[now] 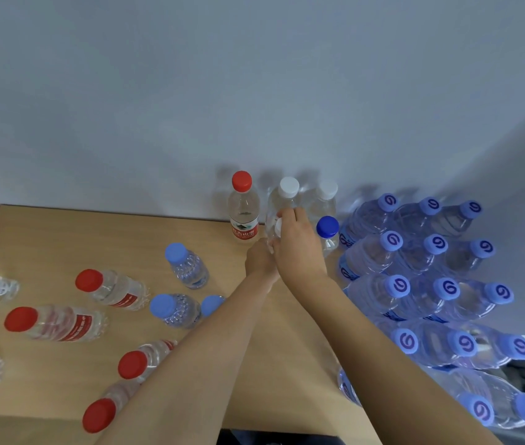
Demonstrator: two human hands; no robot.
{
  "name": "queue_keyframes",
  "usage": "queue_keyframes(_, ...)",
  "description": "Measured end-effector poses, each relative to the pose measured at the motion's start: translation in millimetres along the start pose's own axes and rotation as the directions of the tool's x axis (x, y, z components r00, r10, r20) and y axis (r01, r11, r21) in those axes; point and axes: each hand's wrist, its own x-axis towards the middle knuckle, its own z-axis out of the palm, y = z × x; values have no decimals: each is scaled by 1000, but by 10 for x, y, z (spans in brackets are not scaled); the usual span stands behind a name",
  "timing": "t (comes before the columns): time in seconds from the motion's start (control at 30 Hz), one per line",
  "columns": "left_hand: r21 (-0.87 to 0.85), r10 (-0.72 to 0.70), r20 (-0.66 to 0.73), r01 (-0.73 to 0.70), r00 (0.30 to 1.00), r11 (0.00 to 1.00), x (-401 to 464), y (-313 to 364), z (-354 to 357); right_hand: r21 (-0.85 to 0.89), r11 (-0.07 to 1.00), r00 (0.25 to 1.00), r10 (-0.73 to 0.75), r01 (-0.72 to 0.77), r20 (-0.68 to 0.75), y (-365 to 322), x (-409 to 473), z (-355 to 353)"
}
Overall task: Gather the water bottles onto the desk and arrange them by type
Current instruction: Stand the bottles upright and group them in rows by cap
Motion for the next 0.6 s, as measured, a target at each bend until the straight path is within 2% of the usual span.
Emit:
queue_keyframes(0.17, 213, 128, 91, -145, 988, 966, -123, 109, -115, -35, 999, 999, -34, 34, 6, -60, -4, -144)
queue_keyframes(0.33, 147, 192, 102, -205, 976, 968, -315, 339, -584, 203, 978, 999, -48, 46, 5, -179, 84, -519)
queue_keyframes(0.4, 59, 254, 111, -261, 961, 964, -421, 405, -848, 262, 963, 998, -67, 64, 1, -255, 128, -631)
queue_keyframes(0.6, -87, 356, -132, -369, 925, 925, -731, 312, -1680, 412, 904, 991, -134, 116, 13, -653, 146, -650)
